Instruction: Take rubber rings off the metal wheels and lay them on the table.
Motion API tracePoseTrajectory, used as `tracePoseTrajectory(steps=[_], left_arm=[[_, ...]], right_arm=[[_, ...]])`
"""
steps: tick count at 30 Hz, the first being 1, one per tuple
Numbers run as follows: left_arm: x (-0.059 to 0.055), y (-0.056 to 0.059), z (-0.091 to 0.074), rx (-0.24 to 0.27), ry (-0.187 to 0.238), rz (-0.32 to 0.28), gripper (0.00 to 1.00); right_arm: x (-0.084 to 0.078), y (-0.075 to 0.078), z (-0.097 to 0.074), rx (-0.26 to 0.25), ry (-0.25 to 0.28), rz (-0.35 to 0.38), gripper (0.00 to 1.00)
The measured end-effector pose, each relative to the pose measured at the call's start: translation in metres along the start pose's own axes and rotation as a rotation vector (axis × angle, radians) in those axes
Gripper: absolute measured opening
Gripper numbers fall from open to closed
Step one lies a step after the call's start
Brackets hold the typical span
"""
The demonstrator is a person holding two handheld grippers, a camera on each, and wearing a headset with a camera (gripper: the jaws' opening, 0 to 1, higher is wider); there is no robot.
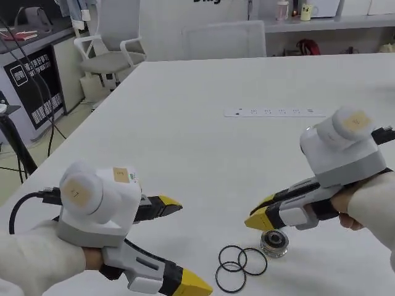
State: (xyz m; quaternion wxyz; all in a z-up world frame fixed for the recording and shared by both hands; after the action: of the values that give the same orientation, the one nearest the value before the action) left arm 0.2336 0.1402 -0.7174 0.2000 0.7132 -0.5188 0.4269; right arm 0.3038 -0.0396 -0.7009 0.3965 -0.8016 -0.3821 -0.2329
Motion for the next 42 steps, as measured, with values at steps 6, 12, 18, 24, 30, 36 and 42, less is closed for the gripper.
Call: tracePoseTrajectory(steps=[6,12,18,24,30,36,42], left_arm=[[0.000,0.001,0.000,-0.002,-0.002,0.001,0.90],[0.000,0.001,-0.001,0.001,-0.003,0.002,0.90],[0.000,0.001,0.000,-0.004,-0.004,0.003,0.90],[0.000,0.001,0.000,-0.005,-0.003,0.001,0.89],[-0.001,0.001,0.000,-0.002,-0.001,-0.001,0.89],[-0.001,0.000,0.000,0.001,0.000,-0.001,0.89],[0.000,-0.002,-0.001,0.010,0.007,-0.007,0.89]], right_arm=[[0.008,-0.001,-0.011,-0.009,0.053,0.004,0.12],[0.016,0.000,-0.023,-0.018,0.122,0.014,0.12],[0.022,0.003,-0.035,-0.024,0.187,0.026,0.12],[0.027,0.009,-0.045,-0.033,0.245,0.039,0.12],[0.027,0.014,-0.049,-0.048,0.271,0.057,0.12],[0.027,0.019,-0.054,-0.058,0.289,0.068,0.12],[0.022,0.028,-0.055,-0.081,0.290,0.087,0.12]])
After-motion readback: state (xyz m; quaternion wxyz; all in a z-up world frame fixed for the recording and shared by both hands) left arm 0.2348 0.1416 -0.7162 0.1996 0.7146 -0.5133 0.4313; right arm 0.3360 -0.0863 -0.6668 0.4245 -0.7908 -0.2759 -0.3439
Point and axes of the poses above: the centre of the closed fingertips' face, and the gripper's own axes: z roughly forward along the fingers, y roughly to its right, x roughly out of its top, the point moved 8 cm from there along -z, roughly backward along the fingers, and after that the axes turned 13 degrees about z, right-handed, at the moved point
